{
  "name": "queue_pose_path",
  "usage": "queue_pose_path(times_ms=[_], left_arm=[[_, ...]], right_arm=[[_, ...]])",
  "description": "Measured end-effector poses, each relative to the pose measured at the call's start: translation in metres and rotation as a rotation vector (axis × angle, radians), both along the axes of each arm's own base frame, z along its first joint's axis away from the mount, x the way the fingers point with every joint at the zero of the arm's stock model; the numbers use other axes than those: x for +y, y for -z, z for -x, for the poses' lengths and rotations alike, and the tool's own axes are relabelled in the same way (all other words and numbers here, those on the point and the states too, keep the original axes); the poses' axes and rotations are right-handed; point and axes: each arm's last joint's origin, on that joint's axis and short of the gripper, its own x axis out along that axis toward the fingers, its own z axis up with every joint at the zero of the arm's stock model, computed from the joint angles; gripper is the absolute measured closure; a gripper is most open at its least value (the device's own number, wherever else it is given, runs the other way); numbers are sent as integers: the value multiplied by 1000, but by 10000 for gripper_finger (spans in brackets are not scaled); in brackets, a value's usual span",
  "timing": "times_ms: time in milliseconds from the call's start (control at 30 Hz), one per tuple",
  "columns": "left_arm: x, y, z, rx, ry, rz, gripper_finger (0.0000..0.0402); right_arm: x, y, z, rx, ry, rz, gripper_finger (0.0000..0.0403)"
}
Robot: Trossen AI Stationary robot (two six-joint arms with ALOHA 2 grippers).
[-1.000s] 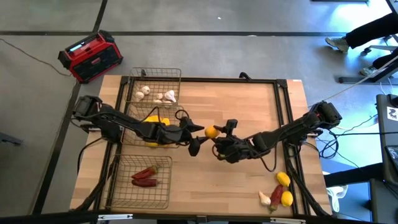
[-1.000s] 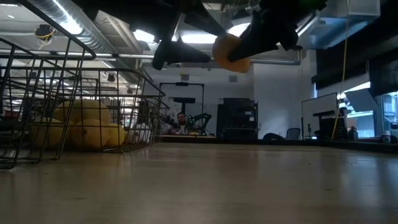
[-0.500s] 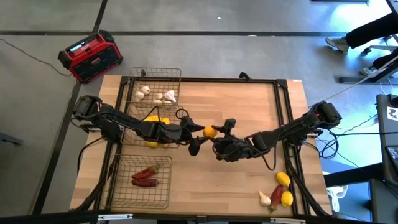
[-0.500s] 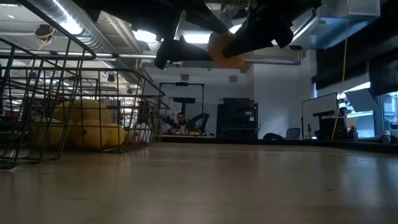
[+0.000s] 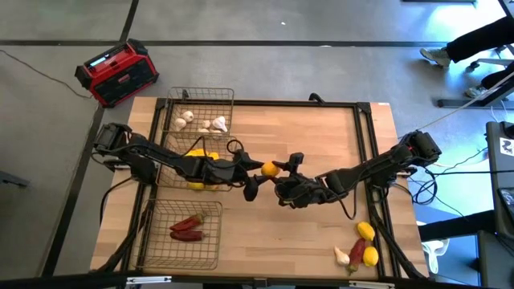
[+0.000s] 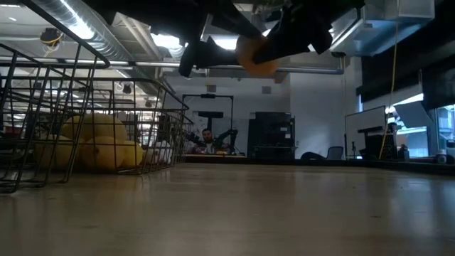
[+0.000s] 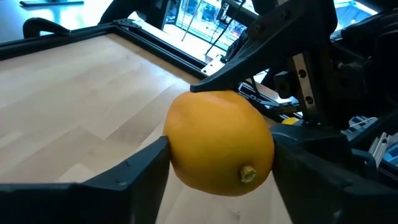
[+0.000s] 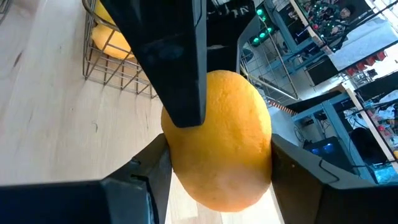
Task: Sort produce into baskets
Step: Put the lemon in the middle wire basket
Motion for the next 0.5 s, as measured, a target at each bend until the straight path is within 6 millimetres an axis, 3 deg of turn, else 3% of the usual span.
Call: queue_pose_path(times_ms=[167, 500], left_arm=[[0, 0, 0, 1, 1, -3, 203], [1, 0, 3, 37, -1, -27, 190]], right_arm=[[-1, 0, 0, 1, 1, -9, 182], [2, 3, 4, -29, 62, -88, 84]])
